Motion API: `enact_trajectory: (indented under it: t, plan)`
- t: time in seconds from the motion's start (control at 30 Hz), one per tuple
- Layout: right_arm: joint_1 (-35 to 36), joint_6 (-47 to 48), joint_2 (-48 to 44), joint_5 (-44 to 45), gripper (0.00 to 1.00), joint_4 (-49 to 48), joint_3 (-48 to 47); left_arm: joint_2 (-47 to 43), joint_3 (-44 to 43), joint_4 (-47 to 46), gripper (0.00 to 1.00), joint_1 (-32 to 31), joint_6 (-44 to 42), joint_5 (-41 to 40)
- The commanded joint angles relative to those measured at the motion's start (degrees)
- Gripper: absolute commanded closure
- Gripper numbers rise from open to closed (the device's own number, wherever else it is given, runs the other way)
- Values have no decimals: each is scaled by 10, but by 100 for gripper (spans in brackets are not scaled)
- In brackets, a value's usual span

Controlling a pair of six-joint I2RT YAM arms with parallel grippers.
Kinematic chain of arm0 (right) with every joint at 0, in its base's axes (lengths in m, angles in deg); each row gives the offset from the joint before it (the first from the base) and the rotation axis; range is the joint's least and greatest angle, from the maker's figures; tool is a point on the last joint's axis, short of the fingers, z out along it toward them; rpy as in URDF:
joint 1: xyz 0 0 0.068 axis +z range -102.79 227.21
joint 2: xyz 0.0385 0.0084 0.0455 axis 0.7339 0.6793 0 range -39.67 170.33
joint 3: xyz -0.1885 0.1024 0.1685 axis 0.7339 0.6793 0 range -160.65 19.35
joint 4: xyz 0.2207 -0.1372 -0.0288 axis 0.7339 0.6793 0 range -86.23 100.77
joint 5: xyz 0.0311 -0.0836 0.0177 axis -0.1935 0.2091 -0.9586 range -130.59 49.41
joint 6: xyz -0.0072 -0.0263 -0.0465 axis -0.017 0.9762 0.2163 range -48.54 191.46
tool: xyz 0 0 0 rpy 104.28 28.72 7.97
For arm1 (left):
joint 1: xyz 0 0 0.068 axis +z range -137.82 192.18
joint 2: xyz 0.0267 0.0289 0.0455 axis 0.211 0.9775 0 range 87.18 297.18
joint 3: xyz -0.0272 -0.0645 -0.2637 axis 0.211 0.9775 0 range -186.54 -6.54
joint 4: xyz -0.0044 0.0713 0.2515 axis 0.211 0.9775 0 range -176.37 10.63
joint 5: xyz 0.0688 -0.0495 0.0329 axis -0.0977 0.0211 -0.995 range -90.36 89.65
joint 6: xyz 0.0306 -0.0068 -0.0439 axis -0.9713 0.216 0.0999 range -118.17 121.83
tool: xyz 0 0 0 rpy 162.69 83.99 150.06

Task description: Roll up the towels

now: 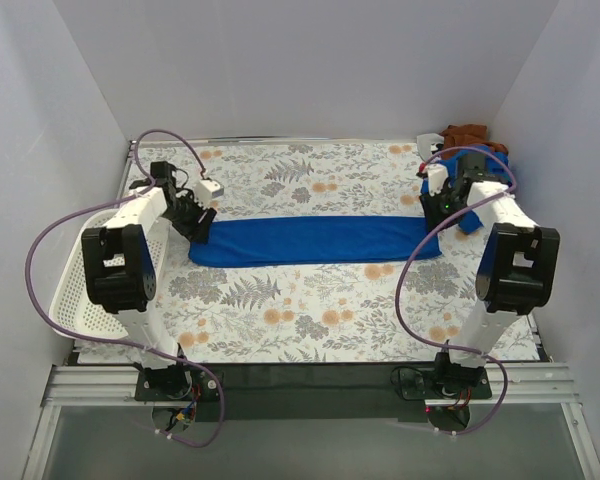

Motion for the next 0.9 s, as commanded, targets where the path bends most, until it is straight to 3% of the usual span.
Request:
enact_trajectory:
  t: [0.0, 0.27, 0.47, 0.67, 0.87]
  plan:
    - [32, -14, 11, 0, 64, 25, 34, -27, 35, 9, 53, -22, -7, 8]
    - [34, -8, 51, 88, 64, -10, 81, -18, 90, -1, 55, -38, -12, -44]
    - [33, 3, 49, 162, 73, -10, 118, -35, 129, 19, 59, -37, -39, -85]
    - [25, 32, -26, 186, 74, -4, 181, -70, 139, 79, 61, -37, -58, -46]
    - [18, 22, -33, 159, 66, 5, 141, -95, 148, 105, 60, -76, -36, 3]
